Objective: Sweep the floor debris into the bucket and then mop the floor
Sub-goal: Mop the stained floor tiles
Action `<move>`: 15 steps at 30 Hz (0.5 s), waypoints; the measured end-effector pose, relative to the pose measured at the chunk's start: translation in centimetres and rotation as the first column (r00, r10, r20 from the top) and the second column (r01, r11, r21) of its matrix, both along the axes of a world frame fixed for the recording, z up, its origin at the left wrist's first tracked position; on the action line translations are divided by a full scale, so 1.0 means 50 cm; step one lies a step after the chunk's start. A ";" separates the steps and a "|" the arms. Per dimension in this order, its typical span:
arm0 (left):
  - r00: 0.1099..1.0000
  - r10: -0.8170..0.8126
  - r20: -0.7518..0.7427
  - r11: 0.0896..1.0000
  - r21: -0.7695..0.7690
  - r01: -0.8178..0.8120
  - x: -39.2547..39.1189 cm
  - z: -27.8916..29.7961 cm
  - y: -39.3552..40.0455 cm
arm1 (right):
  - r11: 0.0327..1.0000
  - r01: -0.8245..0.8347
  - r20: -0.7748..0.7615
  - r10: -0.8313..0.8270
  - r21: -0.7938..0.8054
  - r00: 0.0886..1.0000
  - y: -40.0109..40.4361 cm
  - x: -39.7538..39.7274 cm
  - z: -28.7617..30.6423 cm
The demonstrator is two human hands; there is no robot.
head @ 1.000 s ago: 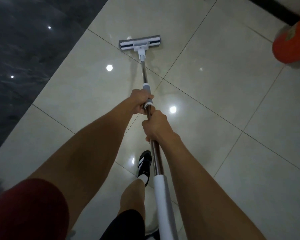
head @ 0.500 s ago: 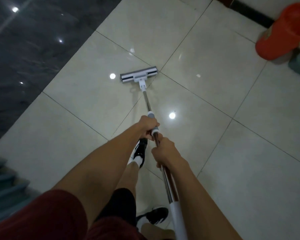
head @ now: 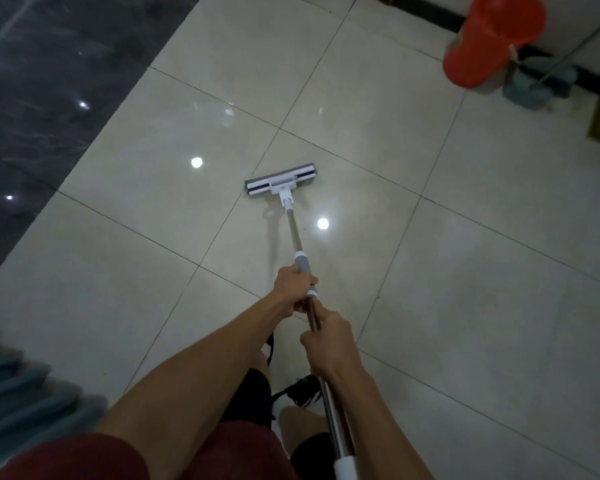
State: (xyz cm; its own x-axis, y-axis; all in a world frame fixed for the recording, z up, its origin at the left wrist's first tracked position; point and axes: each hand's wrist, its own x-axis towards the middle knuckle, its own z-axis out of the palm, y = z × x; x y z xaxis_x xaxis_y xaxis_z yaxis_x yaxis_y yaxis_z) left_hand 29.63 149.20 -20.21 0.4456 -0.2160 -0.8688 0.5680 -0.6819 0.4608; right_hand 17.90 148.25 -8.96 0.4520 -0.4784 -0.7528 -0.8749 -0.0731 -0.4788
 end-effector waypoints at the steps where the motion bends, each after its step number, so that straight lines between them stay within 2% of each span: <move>1: 1.000 -0.017 -0.004 1.000 -0.004 0.017 -0.005 0.005 -0.003 | 1.000 0.009 -0.005 -0.009 -0.006 1.000 -0.001 -0.005 0.006; 7: 0.997 -0.076 -0.016 0.997 0.005 0.076 -0.009 0.031 -0.005 | 0.999 0.046 -0.023 -0.045 0.027 0.999 0.003 -0.003 0.032; 15: 0.994 -0.087 0.071 0.996 0.009 0.086 0.065 -0.024 -0.011 | 0.973 0.207 0.050 -0.213 0.104 0.976 0.002 0.066 -0.031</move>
